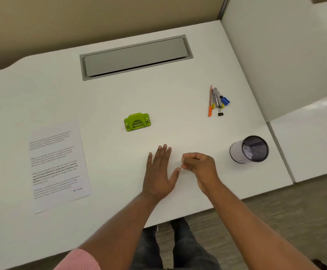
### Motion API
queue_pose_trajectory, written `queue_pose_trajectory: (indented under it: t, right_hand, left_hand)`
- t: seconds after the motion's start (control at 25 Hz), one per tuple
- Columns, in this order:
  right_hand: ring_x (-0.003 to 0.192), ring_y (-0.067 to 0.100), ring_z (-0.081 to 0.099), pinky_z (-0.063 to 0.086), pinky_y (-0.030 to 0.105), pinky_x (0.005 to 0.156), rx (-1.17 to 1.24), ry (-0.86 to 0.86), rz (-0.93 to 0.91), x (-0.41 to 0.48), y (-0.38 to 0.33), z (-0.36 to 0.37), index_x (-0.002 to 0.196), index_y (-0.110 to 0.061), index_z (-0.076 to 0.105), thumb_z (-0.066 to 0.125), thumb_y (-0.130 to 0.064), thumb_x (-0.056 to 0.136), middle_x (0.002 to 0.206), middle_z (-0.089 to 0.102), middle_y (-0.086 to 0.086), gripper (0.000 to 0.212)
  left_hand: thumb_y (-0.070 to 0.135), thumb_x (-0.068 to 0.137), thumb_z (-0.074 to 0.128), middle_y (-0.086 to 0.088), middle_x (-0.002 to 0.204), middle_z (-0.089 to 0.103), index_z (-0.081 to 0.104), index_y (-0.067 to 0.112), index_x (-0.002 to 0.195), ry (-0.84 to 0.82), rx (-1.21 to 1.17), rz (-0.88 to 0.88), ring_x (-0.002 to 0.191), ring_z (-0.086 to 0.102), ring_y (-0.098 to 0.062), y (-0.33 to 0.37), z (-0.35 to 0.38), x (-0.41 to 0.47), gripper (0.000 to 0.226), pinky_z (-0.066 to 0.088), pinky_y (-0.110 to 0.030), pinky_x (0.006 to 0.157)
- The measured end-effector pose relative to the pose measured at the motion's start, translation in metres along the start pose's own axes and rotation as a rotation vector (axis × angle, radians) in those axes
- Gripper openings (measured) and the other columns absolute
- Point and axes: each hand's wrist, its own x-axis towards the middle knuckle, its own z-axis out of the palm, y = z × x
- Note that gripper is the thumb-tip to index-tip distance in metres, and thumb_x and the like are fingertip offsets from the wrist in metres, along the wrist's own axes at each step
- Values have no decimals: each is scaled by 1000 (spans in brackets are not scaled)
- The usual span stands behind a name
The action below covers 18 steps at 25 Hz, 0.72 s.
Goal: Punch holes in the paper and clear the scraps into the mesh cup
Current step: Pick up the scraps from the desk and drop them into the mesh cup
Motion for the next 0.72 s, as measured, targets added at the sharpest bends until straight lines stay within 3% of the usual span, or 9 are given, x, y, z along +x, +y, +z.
queue_pose_trajectory:
  t: [0.16, 0.32, 0.4, 0.6, 0.72]
  right_hand:
    - [74, 20, 74, 61, 31, 77, 209, 118, -48, -5, -25, -49, 84, -7, 82, 76, 2, 80, 83, 77, 9, 11]
    - [76, 18, 76, 60, 42, 82, 296, 232, -70, -7, -49, -95, 85, -12, 82, 79, -4, 80, 83, 79, 4, 10]
    - [77, 18, 77, 59, 41, 78, 263, 298, -81, -6, -60, -117, 87, -18, 83, 80, -10, 80, 85, 80, 3, 12]
    - [61, 16, 74, 55, 19, 57, 35, 481, -173, 2, -74, -158, 84, -24, 82, 76, -8, 82, 80, 79, -3, 17]
    - [63, 16, 74, 58, 25, 57, -138, 507, -233, 7, -72, -170, 88, -24, 81, 77, -9, 84, 82, 79, -4, 16]
  left_hand:
    - [63, 97, 48, 3, 171, 15, 16, 21, 162, -72, -46, 157, 158, 0, -7, 55, 21, 41, 84, 6, -44, 130]
    - [78, 88, 48, 5, 173, 1, 3, 26, 164, -223, -81, 263, 157, -10, -4, 110, 39, 80, 102, 1, -44, 129]
    - [83, 84, 49, 6, 173, -2, -2, 27, 163, -261, -104, 307, 157, -12, -4, 135, 49, 98, 110, 2, -45, 129]
    - [85, 73, 63, 9, 172, 10, 0, 31, 162, -280, -207, 327, 155, -7, 3, 174, 69, 127, 122, 1, -43, 128]
    - [86, 73, 63, 12, 169, 21, 10, 31, 161, -283, -209, 324, 153, -4, 6, 181, 77, 132, 116, 3, -43, 129]
